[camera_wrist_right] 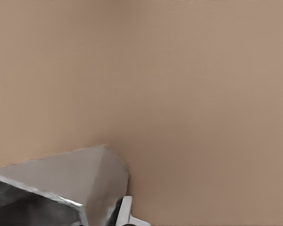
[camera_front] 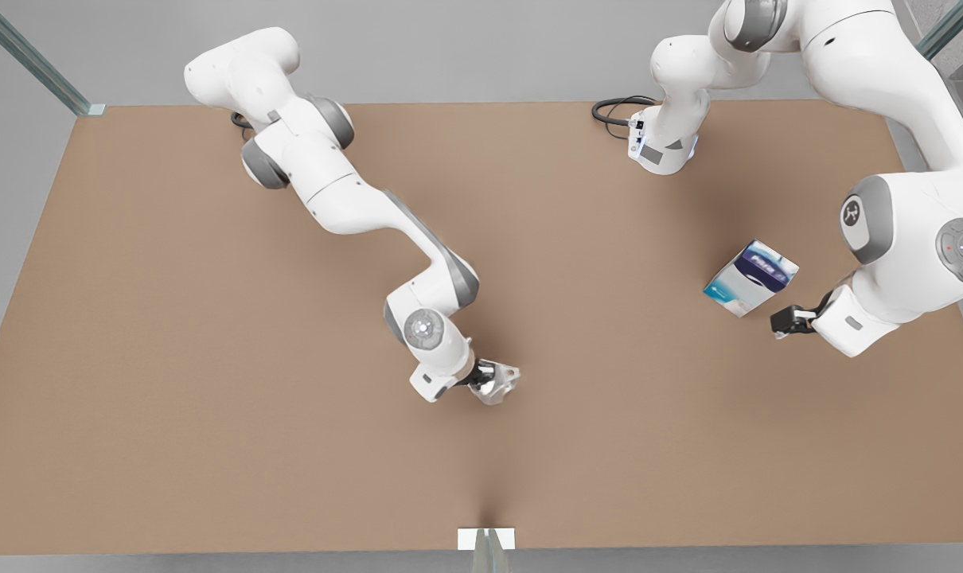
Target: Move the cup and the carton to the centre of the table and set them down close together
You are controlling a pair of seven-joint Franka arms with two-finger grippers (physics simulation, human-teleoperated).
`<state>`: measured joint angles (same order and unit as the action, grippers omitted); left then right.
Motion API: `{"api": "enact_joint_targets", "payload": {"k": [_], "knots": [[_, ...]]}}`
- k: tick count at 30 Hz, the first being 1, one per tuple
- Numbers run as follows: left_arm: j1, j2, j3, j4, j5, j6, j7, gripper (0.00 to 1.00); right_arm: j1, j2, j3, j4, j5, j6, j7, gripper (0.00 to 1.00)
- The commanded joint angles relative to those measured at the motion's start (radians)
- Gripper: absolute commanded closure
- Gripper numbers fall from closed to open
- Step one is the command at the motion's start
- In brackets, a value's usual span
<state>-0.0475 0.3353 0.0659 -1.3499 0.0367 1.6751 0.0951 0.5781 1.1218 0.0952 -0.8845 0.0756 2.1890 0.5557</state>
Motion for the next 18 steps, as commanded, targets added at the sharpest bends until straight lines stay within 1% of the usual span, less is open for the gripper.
{"api": "enact_joint_targets", "payload": {"k": [1, 2, 3, 5, 6, 8, 14, 15, 16, 18], "knots": [[0.0, -0.001, 0.0, 0.0, 0.0, 0.0, 0.0, 0.0, 0.003, 0.001, -0.002, 0.002, 0.001, 0.002, -0.002, 0.79], [0.0, -0.001, 0.0, 0.0, 0.0, 0.0, 0.0, 0.0, 0.005, 0.001, -0.011, 0.002, 0.001, 0.0, -0.002, 0.76], [-0.002, -0.001, -0.001, 0.0, 0.0, 0.0, -0.002, 0.0, 0.006, -0.002, -0.011, 0.002, 0.001, -0.002, -0.002, 0.51], [-0.002, -0.001, 0.0, 0.0, 0.002, 0.0, -0.005, 0.0, 0.008, -0.004, -0.012, 0.002, 0.001, 0.003, 0.001, 0.33], [-0.002, -0.001, 0.0, 0.0, 0.0, 0.0, -0.003, 0.0, 0.008, -0.004, -0.012, -0.001, 0.003, 0.018, 0.001, 0.3], [-0.002, -0.001, -0.001, 0.0, 0.002, 0.0, -0.005, 0.0, 0.011, -0.004, -0.014, -0.004, 0.003, 0.025, 0.006, 0.27], [-0.003, -0.004, -0.001, 0.002, 0.0, -0.002, -0.009, 0.0, 0.013, -0.004, -0.009, -0.002, 0.009, 0.066, 0.032, 0.27], [-0.003, -0.004, -0.001, 0.002, 0.0, -0.002, -0.009, 0.0, 0.013, -0.011, -0.014, -0.005, 0.009, 0.066, 0.03, 0.24], [-0.003, -0.007, -0.001, 0.002, 0.0, -0.002, -0.009, 0.0, 0.013, -0.013, -0.014, -0.005, 0.009, 0.06, 0.032, 0.24], [-0.003, -0.012, -0.001, 0.002, 0.0, -0.002, -0.009, 0.0, 0.028, -0.031, -0.017, -0.021, 0.009, 0.055, 0.035, 0.21]]}}
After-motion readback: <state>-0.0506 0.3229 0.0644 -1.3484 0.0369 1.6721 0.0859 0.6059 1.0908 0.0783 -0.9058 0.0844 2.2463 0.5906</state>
